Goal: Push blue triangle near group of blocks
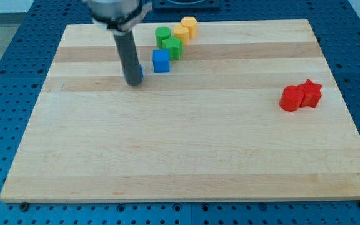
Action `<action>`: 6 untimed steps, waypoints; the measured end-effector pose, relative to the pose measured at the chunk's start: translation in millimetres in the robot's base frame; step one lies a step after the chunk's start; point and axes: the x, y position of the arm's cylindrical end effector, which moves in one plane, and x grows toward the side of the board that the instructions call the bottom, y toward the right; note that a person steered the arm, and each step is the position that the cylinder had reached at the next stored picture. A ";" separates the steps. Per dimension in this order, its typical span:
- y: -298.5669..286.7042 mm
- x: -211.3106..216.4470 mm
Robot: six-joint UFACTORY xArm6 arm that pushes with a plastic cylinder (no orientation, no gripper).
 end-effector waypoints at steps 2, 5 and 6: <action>0.0 -1.3; -33.4 -11.8; -33.3 -52.0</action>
